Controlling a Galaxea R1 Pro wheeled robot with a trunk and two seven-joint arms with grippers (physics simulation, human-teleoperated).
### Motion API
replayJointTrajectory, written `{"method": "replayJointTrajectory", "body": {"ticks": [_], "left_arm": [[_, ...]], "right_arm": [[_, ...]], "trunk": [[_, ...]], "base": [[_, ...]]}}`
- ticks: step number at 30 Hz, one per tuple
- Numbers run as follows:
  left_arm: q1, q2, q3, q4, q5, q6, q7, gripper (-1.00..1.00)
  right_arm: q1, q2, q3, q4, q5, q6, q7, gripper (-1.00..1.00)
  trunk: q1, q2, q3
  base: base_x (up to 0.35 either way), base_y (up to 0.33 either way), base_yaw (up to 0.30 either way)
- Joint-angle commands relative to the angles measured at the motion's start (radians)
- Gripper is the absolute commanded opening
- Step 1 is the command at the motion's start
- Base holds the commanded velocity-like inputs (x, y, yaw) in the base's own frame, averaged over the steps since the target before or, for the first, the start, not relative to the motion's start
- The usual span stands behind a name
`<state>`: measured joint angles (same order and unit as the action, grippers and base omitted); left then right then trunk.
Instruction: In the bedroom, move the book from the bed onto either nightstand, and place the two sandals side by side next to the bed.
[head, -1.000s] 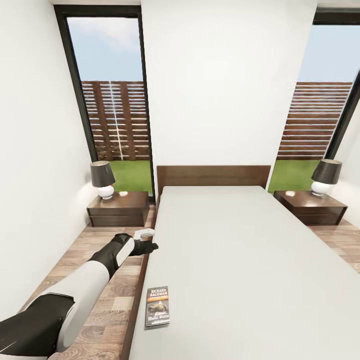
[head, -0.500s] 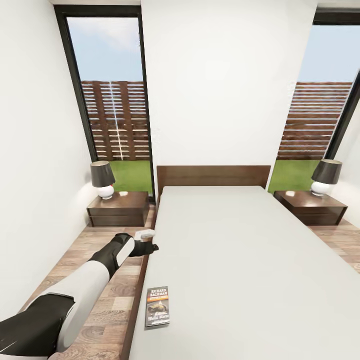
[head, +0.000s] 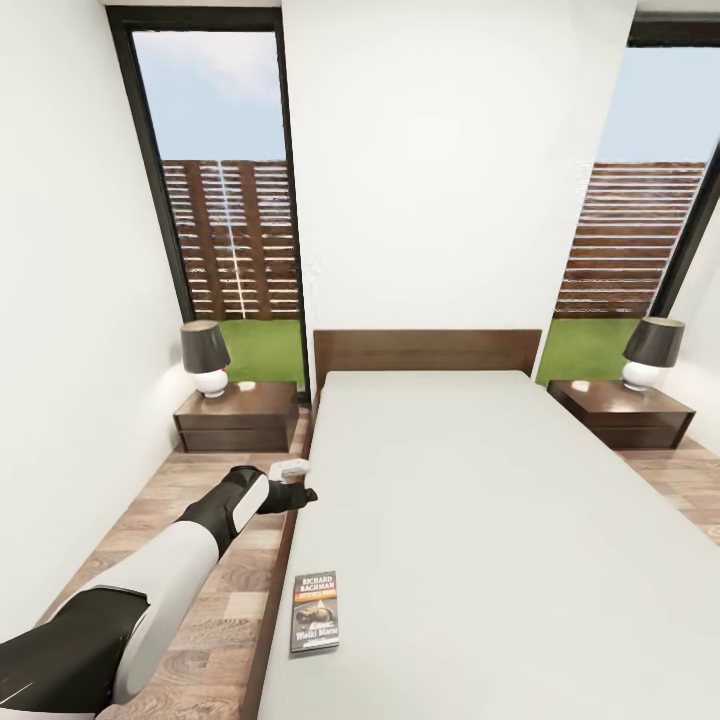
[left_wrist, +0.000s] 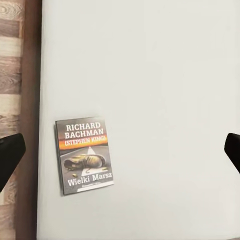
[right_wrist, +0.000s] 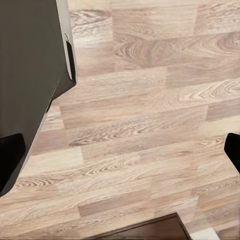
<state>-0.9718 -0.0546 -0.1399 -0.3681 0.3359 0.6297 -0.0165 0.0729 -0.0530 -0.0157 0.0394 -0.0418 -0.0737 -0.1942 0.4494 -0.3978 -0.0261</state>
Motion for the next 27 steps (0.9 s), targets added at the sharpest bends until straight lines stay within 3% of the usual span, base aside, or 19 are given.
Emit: {"method": "replayJointTrajectory", "body": {"ticks": [1, 12, 27], "left_arm": [[-0.001, 0.001, -0.005, -0.001, 0.002, 0.003, -0.001, 1.0], [0.0, 0.001, -0.005, -0.004, 0.002, 0.025, 0.0, 1.0], [0.001, 0.004, -0.004, -0.007, 0.005, 0.025, 0.004, 1.0]], "right_arm": [[-0.001, 0.0, -0.001, 0.002, -0.004, -0.007, -0.001, 1.0], [0.0, 0.001, -0.001, 0.001, -0.004, 0.061, 0.001, 1.0], [0.001, 0.001, -0.001, 0.002, -0.004, 0.074, 0.001, 1.0]], "trunk": [[0.001, -0.002, -0.003], [0.001, -0.002, -0.019], [0.001, -0.002, -0.042]], "base": [[0.0, 0.0, 0.0], [0.0, 0.0, 0.0], [0.0, 0.0, 0.0]]}}
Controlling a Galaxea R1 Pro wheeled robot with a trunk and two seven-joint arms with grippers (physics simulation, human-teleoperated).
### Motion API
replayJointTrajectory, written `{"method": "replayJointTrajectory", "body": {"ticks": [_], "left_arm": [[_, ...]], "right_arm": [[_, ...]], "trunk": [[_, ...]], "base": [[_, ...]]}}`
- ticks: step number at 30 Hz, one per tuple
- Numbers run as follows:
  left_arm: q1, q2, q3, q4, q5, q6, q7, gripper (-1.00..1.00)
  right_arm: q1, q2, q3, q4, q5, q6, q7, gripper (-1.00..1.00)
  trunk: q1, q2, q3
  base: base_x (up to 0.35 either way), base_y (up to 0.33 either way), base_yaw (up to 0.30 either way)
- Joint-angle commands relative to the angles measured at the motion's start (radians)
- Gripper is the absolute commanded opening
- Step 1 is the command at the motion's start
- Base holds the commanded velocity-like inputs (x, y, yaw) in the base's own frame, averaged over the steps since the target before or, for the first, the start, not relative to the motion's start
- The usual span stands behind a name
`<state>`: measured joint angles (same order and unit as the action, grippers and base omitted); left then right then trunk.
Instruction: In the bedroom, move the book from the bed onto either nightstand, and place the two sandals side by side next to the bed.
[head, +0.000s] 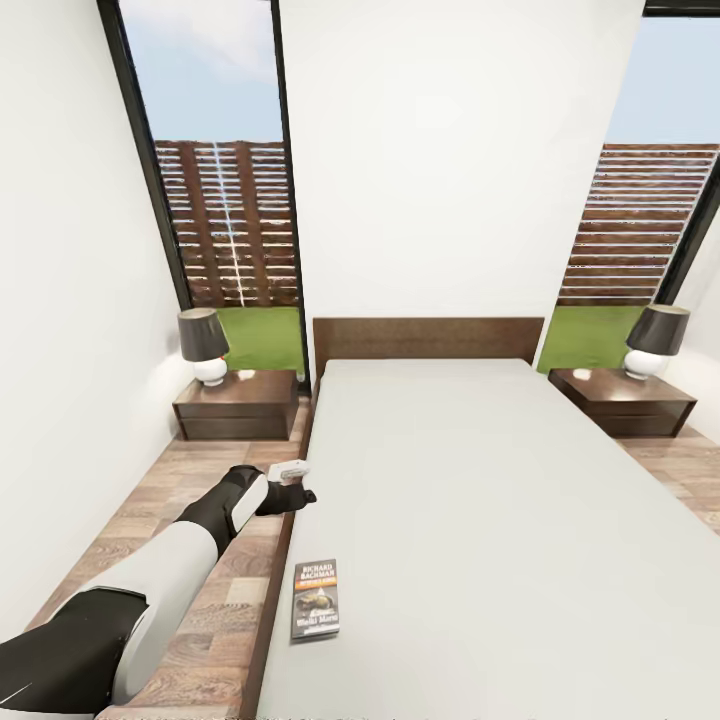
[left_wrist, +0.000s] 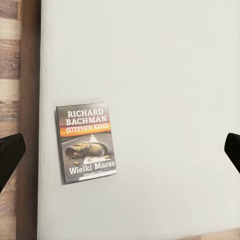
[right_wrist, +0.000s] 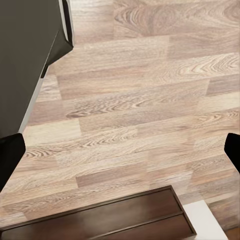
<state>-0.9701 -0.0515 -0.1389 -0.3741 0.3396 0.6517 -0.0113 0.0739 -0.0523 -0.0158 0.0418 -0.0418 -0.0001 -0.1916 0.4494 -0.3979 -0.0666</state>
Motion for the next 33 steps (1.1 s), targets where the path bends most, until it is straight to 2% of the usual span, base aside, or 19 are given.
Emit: {"method": "replayJointTrajectory", "body": {"ticks": [1, 33], "left_arm": [[0.0, 0.001, -0.005, -0.001, 0.001, 0.002, -0.001, 1.0], [0.001, 0.007, -0.012, -0.004, -0.001, -0.007, 0.003, 1.0]], "right_arm": [[0.0, 0.0, -0.001, 0.0, -0.004, 0.0, -0.002, 1.0], [0.005, 0.0, -0.001, 0.0, -0.004, 0.004, 0.0, 1.0]], "trunk": [[0.001, -0.002, -0.004], [0.001, -0.002, -0.056]], "base": [[0.0, 0.0, 0.0], [0.0, 0.0, 0.0]]}}
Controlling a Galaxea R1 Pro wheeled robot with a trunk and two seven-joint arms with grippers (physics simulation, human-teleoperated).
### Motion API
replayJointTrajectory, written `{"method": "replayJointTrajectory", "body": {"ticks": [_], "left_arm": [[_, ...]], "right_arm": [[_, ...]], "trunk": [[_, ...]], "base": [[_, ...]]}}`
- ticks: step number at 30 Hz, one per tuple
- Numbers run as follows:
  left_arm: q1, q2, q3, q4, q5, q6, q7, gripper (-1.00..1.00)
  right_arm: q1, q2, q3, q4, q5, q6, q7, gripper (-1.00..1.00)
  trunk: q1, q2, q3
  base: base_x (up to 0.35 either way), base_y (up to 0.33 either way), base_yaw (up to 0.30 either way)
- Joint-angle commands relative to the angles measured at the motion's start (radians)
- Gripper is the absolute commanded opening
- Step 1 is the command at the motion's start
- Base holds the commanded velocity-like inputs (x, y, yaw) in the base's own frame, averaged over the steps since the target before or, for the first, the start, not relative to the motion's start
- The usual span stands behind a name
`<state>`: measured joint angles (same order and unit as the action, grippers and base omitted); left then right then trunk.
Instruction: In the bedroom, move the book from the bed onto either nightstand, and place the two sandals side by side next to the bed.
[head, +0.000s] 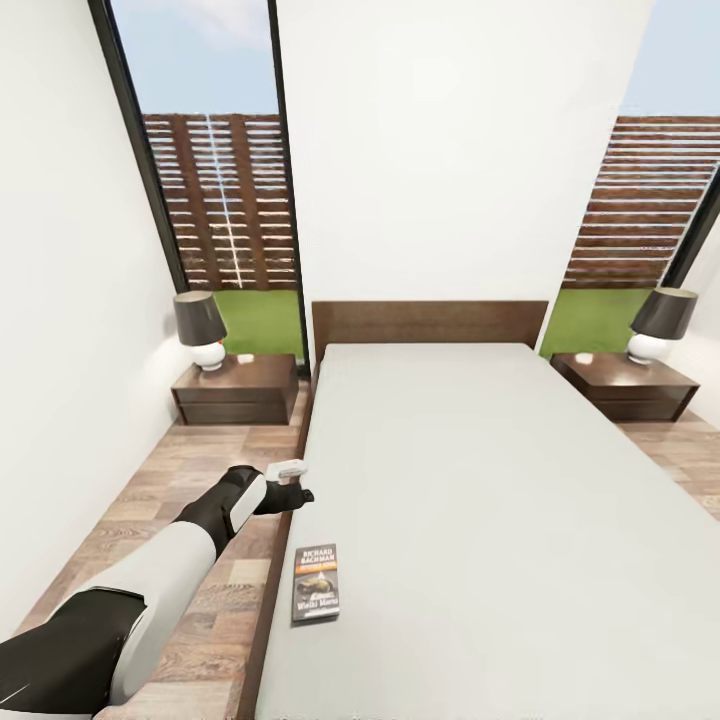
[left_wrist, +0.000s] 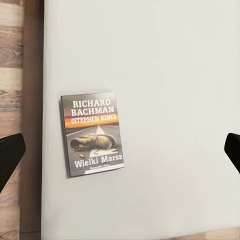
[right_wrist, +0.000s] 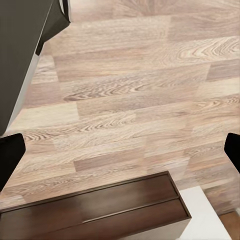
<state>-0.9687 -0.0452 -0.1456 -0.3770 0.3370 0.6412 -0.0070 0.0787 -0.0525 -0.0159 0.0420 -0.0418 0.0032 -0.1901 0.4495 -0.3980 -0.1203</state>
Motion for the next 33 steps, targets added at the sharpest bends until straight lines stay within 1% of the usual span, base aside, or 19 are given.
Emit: {"method": "replayJointTrajectory", "body": {"ticks": [1, 19, 33], "left_arm": [[-0.001, 0.001, -0.006, -0.001, 0.002, 0.003, -0.001, 1.0], [-0.001, 0.001, -0.008, -0.001, 0.001, -0.019, 0.002, 1.0], [-0.001, 0.002, -0.007, 0.0, 0.0, -0.046, 0.003, 1.0]], "right_arm": [[0.0, 0.0, -0.001, -0.001, -0.004, 0.001, -0.002, 1.0], [0.001, 0.003, -0.001, -0.001, -0.004, 0.001, -0.002, 1.0], [0.001, 0.012, -0.001, -0.001, -0.004, 0.001, -0.002, 1.0]], "trunk": [[0.001, -0.002, -0.003], [0.001, -0.002, -0.033], [0.001, -0.002, -0.056]], "base": [[0.0, 0.0, 0.0], [0.0, 0.0, 0.0], [0.0, 0.0, 0.0]]}}
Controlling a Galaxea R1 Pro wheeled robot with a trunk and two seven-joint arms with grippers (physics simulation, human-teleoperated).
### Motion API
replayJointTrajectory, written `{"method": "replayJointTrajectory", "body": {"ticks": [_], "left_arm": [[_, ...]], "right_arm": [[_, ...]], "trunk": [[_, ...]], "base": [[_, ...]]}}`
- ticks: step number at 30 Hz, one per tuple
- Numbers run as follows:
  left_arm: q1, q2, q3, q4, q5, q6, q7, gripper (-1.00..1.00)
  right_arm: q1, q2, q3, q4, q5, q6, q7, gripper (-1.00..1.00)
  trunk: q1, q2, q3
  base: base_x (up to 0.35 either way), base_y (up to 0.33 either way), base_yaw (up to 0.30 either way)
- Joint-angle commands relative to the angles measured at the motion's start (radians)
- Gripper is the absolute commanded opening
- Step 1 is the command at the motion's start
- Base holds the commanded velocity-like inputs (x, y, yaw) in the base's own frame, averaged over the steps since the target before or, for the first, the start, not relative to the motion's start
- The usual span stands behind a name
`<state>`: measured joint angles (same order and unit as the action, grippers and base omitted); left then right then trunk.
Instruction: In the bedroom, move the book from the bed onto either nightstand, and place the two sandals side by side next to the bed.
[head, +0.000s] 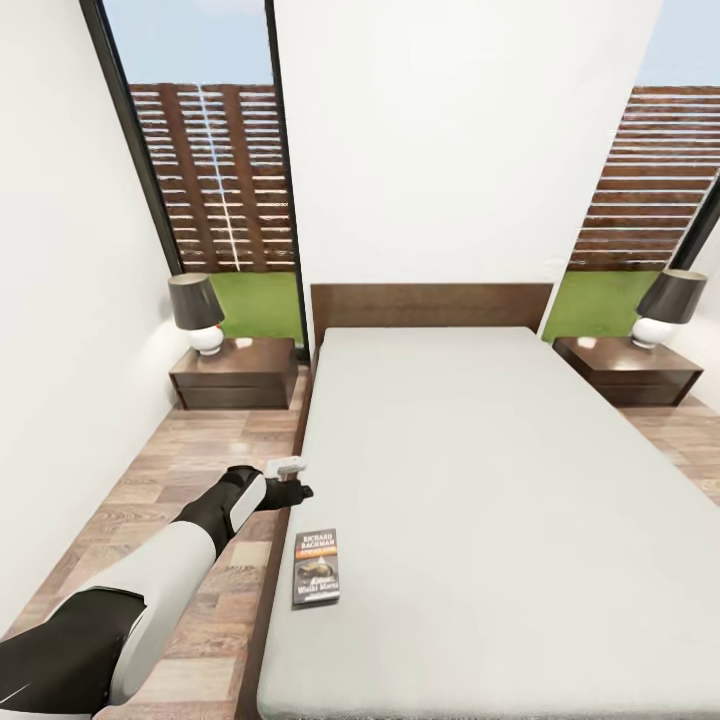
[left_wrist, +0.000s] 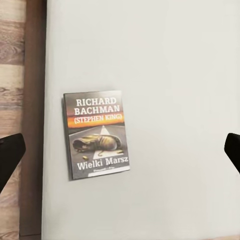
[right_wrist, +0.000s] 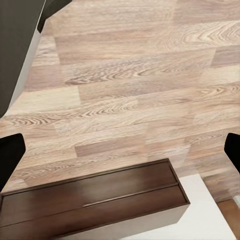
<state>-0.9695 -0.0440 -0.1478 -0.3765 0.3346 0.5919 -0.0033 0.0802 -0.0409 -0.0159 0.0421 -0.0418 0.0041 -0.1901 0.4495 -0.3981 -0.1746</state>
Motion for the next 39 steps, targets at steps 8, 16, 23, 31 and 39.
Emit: {"method": "replayJointTrajectory", "body": {"ticks": [8, 16, 23, 31, 39], "left_arm": [[-0.004, 0.0, -0.002, -0.001, 0.003, -0.003, 0.006, 1.0], [-0.061, -0.005, 0.003, 0.002, 0.003, -0.001, 0.074, 1.0], [-0.097, -0.006, 0.004, 0.005, 0.006, 0.002, 0.111, 1.0], [-0.128, -0.006, 0.003, 0.007, 0.008, 0.004, 0.122, 1.0], [-0.153, -0.008, 0.004, 0.007, 0.005, 0.006, 0.126, 1.0]], "right_arm": [[0.005, 0.001, -0.001, -0.001, -0.004, 0.0, -0.002, 1.0], [0.008, -0.001, -0.002, -0.001, -0.004, 0.024, -0.007, 1.0], [0.008, -0.005, -0.002, -0.001, -0.004, 0.062, -0.006, 1.0], [0.017, -0.003, -0.002, -0.001, -0.004, 0.092, -0.006, 1.0], [0.039, -0.004, -0.003, -0.001, -0.004, 0.114, -0.006, 1.0]], "trunk": [[0.001, -0.002, -0.015], [0.001, -0.002, -0.028], [0.001, -0.002, -0.04], [0.001, -0.002, -0.053], [0.001, -0.002, -0.066]], "base": [[0.0, 0.0, 0.0], [0.0, 0.0, 0.0], [0.0, 0.0, 0.0], [0.0, 0.0, 0.0], [0.0, 0.0, 0.0]]}}
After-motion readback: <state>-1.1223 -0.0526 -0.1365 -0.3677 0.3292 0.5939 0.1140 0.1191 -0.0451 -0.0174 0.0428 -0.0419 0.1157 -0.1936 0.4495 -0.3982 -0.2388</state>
